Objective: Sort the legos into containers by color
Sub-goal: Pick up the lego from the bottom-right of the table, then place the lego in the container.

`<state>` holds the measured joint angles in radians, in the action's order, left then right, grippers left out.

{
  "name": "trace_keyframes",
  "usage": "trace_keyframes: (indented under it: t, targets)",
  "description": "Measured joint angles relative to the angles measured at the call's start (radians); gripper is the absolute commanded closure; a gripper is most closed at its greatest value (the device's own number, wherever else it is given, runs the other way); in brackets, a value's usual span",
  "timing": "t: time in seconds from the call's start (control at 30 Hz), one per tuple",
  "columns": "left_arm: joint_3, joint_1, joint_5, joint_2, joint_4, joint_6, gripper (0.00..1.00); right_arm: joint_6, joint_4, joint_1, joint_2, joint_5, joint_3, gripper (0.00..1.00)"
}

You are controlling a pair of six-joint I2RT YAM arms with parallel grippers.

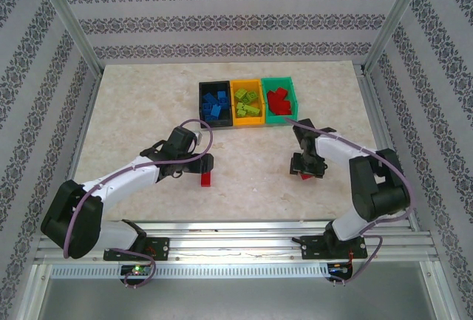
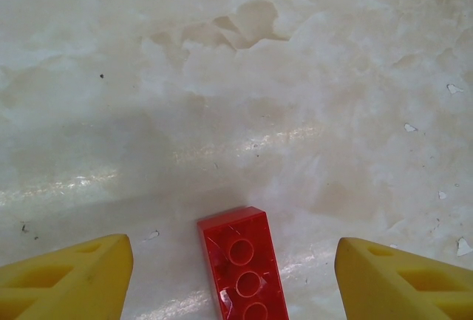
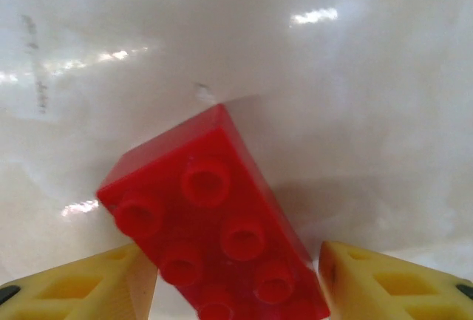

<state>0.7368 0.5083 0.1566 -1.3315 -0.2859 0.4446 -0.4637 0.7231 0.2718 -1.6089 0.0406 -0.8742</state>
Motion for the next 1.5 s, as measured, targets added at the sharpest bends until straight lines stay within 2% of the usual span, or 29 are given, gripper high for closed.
trace_keyframes:
  t: [0.1, 0.27, 0.47, 0.63, 0.73, 0.97, 1.17, 1.33, 1.5]
  targets:
    - [0.0, -0.001, 0.0, 0.0, 0.007, 0.0, 0.27, 0.016, 0.021, 0.013, -0.025, 0.012, -0.027, 0.5]
    - [-0.006, -0.007, 0.004, 0.0, 0.011, 0.004, 0.27, 0.05, 0.022, 0.014, -0.032, -0.006, -0.039, 0.71]
    - [-0.006, -0.007, 0.008, 0.0, 0.011, 0.005, 0.27, 0.076, 0.021, 0.014, -0.033, -0.043, -0.066, 0.72]
    - [-0.006, -0.007, 0.028, 0.0, 0.01, 0.014, 0.27, 0.101, 0.026, -0.003, -0.036, -0.084, -0.206, 0.71]
    - [-0.006, -0.007, 0.054, -0.017, 0.011, 0.029, 0.27, 0.116, 0.019, -0.034, -0.078, -0.11, -0.362, 0.69]
    - [-0.004, -0.006, 0.119, -0.105, 0.001, 0.064, 0.27, 0.154, 0.002, -0.087, -0.359, -0.157, -0.783, 0.64]
    - [0.0, 0.001, 0.124, -0.115, -0.021, 0.091, 0.27, 0.179, 0.039, -0.103, -0.575, -0.167, -1.061, 0.48]
    - [0.01, 0.01, 0.12, -0.118, -0.036, 0.111, 0.28, 0.183, 0.037, -0.105, -0.576, -0.167, -1.047, 0.44]
    - [0.042, 0.023, 0.108, -0.151, -0.058, 0.121, 0.31, 0.185, 0.004, -0.105, -0.468, -0.176, -0.869, 0.44]
